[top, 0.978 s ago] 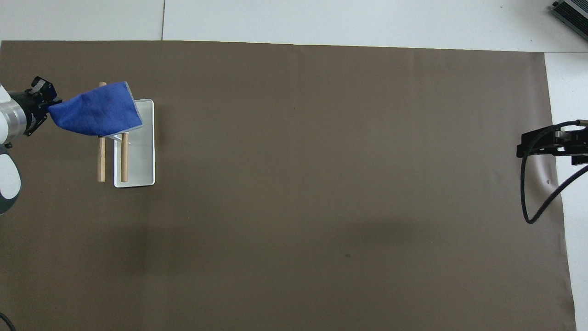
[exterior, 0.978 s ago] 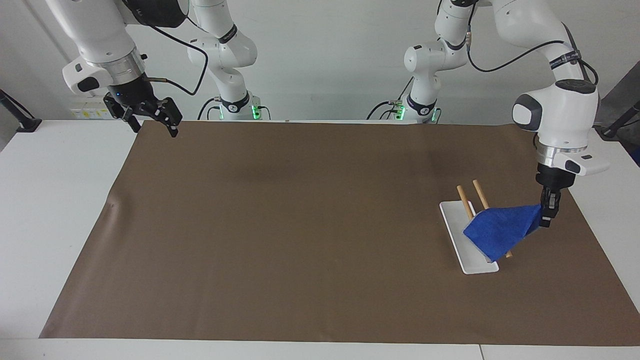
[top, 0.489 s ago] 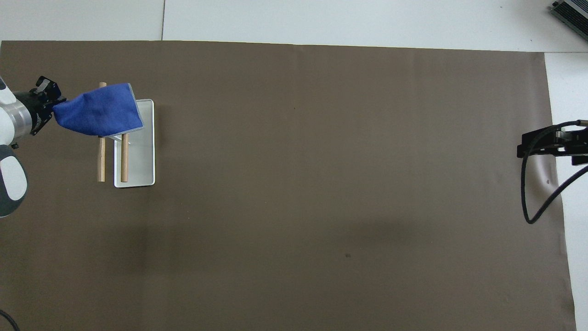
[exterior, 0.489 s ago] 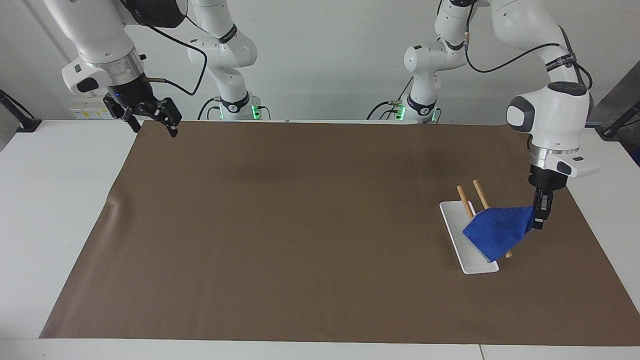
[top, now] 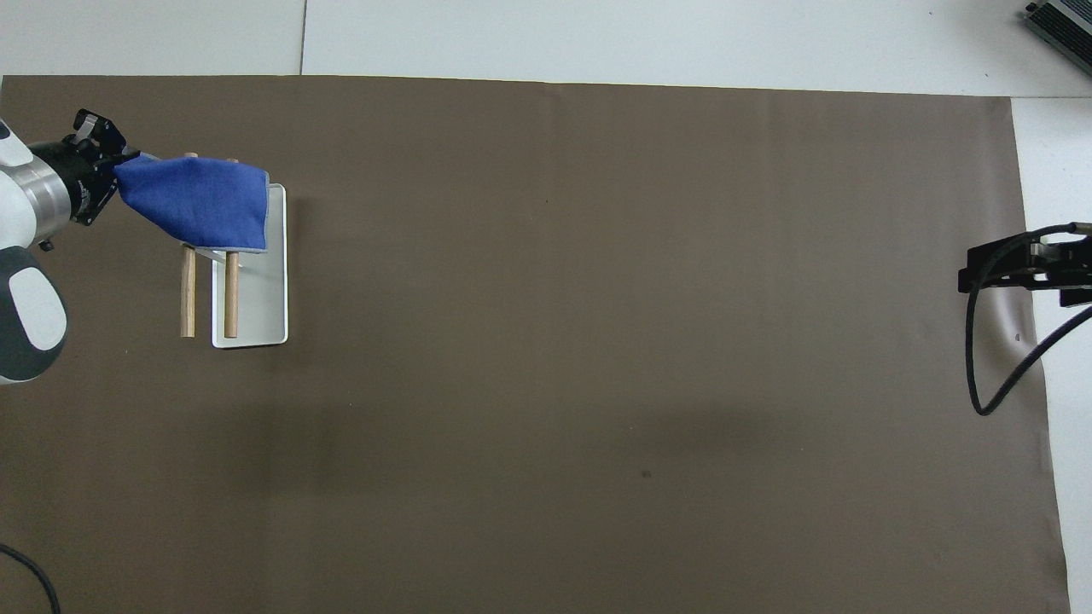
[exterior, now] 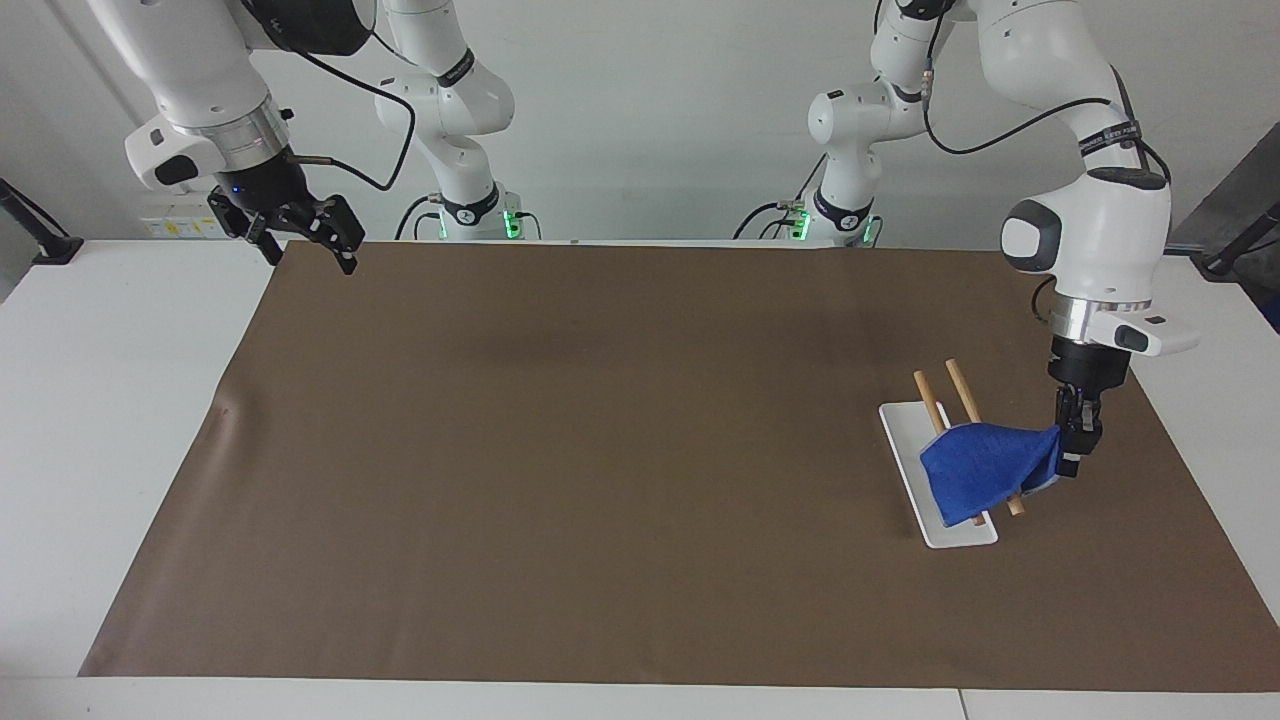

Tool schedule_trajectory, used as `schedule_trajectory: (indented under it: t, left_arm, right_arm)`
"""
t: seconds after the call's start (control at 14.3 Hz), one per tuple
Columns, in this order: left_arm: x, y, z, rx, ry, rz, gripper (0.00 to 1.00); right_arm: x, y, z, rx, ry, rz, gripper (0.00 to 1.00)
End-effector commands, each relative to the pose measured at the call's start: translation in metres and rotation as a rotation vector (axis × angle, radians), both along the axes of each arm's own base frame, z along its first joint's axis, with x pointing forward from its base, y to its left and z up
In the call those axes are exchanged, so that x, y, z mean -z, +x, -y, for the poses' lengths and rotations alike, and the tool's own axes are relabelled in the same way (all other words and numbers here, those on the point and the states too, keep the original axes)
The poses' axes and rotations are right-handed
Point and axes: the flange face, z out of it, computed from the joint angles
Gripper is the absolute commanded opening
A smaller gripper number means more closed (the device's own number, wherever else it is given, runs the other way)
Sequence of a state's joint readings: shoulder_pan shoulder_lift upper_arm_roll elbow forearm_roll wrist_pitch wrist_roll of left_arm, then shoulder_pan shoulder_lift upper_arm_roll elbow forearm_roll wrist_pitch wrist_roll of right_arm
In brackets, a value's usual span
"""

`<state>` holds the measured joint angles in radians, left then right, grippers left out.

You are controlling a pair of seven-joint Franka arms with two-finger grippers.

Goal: Right arm passes towel to left arm to hang
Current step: 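Lower the towel with the left gripper over the wooden dowel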

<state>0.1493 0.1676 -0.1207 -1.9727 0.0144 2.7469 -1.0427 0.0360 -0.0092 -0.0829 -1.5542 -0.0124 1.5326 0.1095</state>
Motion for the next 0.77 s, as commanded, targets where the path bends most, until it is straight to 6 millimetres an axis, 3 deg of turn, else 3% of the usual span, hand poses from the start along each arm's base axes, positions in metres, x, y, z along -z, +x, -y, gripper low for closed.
schedule_trajectory:
  t: [0.0,0.42,0.56,0.63,0.7]
  left_arm:
    - [0.015,-0.002,0.000,0.005,0.001,-0.020,0.00]
    - [0.037,0.000,-0.002,0.025,0.013,-0.050,0.00]
    - [0.034,0.002,-0.003,0.024,0.014,-0.042,0.02]
    - [0.034,0.002,-0.004,0.021,0.013,-0.043,0.27]
    - [0.033,0.003,-0.005,0.019,0.013,-0.040,0.59]
  right_arm:
    - [0.000,-0.005,0.000,0.004,0.023,-0.006,1.00]
    - [0.000,-0.005,0.000,0.004,0.023,-0.008,1.00]
    - [0.000,-0.005,0.000,0.004,0.023,-0.008,1.00]
    - [0.000,-0.005,0.000,0.004,0.023,-0.006,1.00]
    - [0.000,-0.005,0.000,0.004,0.023,-0.006,1.00]
